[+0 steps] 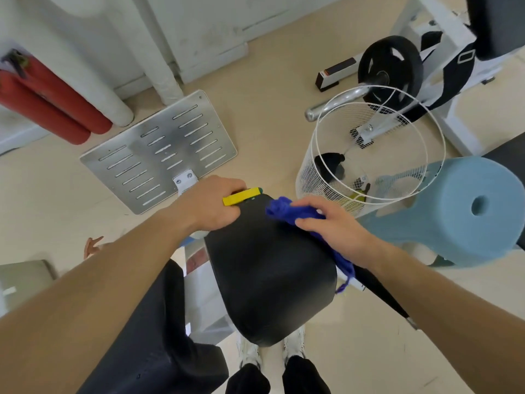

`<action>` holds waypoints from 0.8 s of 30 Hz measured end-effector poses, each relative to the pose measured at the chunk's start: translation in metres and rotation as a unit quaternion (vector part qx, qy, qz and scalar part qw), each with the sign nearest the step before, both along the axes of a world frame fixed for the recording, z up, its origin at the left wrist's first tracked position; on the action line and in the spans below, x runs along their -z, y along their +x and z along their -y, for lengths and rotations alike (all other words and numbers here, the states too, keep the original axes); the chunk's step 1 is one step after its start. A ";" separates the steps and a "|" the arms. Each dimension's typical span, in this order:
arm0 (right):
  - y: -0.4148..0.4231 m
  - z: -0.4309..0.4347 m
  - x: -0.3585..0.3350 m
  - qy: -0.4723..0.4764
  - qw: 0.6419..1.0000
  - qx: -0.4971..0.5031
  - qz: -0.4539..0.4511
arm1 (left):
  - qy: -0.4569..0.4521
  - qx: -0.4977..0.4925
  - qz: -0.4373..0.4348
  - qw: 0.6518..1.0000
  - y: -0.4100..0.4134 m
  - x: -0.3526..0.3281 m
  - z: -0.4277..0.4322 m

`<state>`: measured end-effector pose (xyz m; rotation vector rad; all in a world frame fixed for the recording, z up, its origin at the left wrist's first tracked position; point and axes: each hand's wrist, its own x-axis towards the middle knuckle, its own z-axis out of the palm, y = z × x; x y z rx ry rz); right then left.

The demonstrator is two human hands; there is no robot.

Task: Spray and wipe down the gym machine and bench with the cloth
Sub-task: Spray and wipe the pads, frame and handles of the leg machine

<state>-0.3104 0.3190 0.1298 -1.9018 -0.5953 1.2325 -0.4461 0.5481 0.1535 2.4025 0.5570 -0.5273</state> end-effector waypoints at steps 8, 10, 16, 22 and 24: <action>0.015 -0.071 0.032 0.009 0.987 -0.143 0.078 | -0.015 -0.105 0.044 0.993 0.001 0.020 -0.019; 0.021 -0.111 0.062 -0.014 0.986 -0.148 0.073 | -0.011 -0.113 0.053 0.992 -0.001 0.024 -0.019; 0.024 -0.125 0.090 -0.058 0.994 -0.073 -0.057 | -0.019 -0.104 0.051 0.993 -0.009 0.035 -0.018; 0.019 -0.046 0.053 -0.029 0.966 0.095 -0.239 | -0.015 -0.092 0.059 0.994 -0.006 0.037 -0.009; 0.011 -0.023 0.041 -0.035 0.956 0.149 -0.249 | -0.020 -0.092 0.065 0.993 -0.001 0.032 -0.006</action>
